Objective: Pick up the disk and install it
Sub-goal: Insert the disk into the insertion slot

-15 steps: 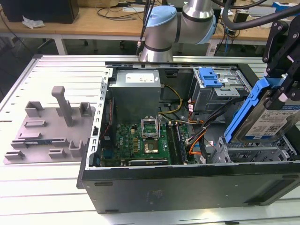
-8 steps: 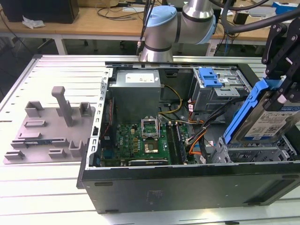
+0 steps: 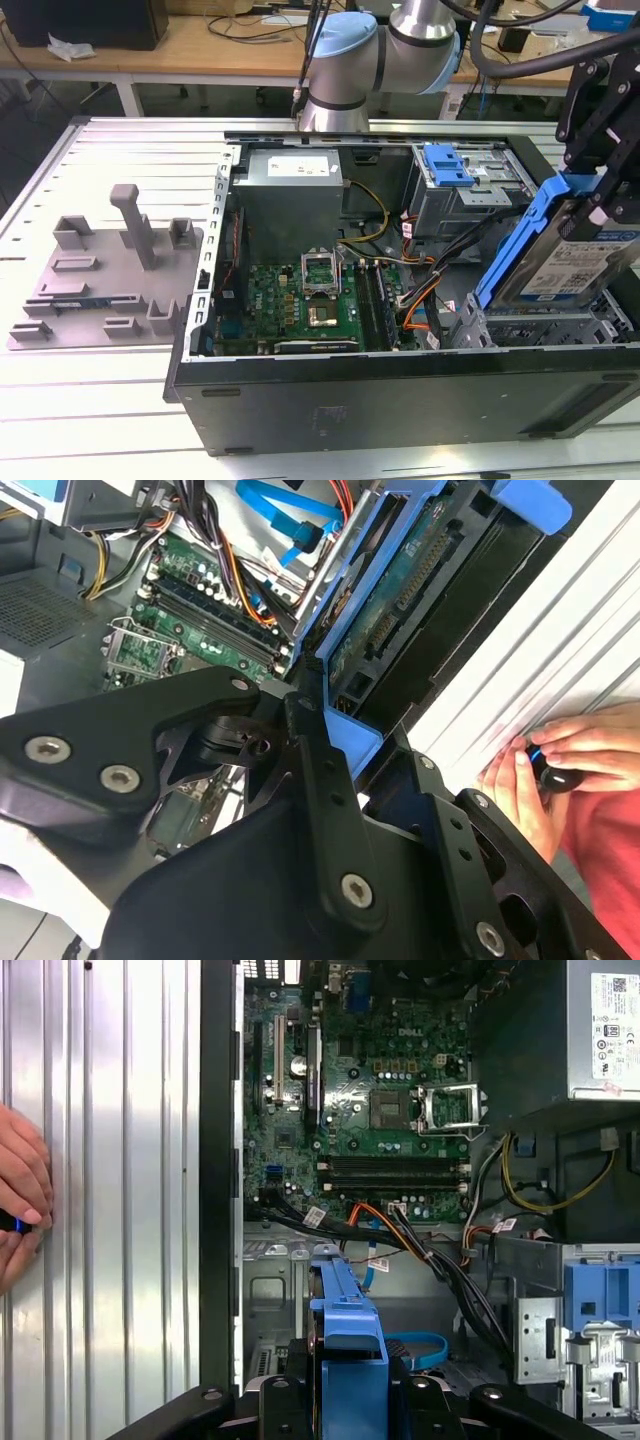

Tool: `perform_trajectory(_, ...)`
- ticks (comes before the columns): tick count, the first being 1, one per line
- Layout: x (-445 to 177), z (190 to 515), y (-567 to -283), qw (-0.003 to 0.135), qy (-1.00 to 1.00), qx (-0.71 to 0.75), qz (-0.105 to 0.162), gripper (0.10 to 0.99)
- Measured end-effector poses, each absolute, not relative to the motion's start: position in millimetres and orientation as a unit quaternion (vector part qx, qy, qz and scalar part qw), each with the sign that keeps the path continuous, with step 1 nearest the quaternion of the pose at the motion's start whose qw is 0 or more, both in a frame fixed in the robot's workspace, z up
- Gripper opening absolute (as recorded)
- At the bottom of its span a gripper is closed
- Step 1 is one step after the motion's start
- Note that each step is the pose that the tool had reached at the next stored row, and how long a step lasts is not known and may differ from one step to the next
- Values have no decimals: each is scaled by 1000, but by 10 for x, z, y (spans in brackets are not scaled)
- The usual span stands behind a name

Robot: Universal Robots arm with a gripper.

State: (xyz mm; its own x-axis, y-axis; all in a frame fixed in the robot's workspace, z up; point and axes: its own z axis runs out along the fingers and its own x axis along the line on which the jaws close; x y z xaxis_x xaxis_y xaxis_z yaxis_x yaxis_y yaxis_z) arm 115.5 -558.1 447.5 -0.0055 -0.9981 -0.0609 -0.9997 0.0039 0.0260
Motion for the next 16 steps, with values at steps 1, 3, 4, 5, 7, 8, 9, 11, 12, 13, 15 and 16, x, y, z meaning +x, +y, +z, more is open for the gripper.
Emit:
perform_trajectory(1,1154,4469,-5581,12,708,-705,31,369)
perform_trajectory(3,1155,4457,-5581,12,708,-705,31,369)
perform_trajectory(4,1155,4449,-5581,12,708,-705,31,369)
perform_trajectory(5,1155,4445,-5581,12,708,-705,31,369)
perform_trajectory(7,1155,4435,-5581,12,708,-705,31,369)
perform_trajectory(8,1155,4431,-5581,12,708,-705,31,369)
perform_trajectory(9,1155,4423,-5581,12,708,-705,31,369)
perform_trajectory(11,1155,4411,-5581,12,708,-705,31,369)
perform_trajectory(12,1156,4402,-5581,12,708,-705,31,369)
perform_trajectory(13,1155,4395,-5581,12,708,-705,31,369)
perform_trajectory(15,1155,4381,-5581,12,708,-705,31,369)
perform_trajectory(16,1155,4376,-5581,12,708,-705,31,369)
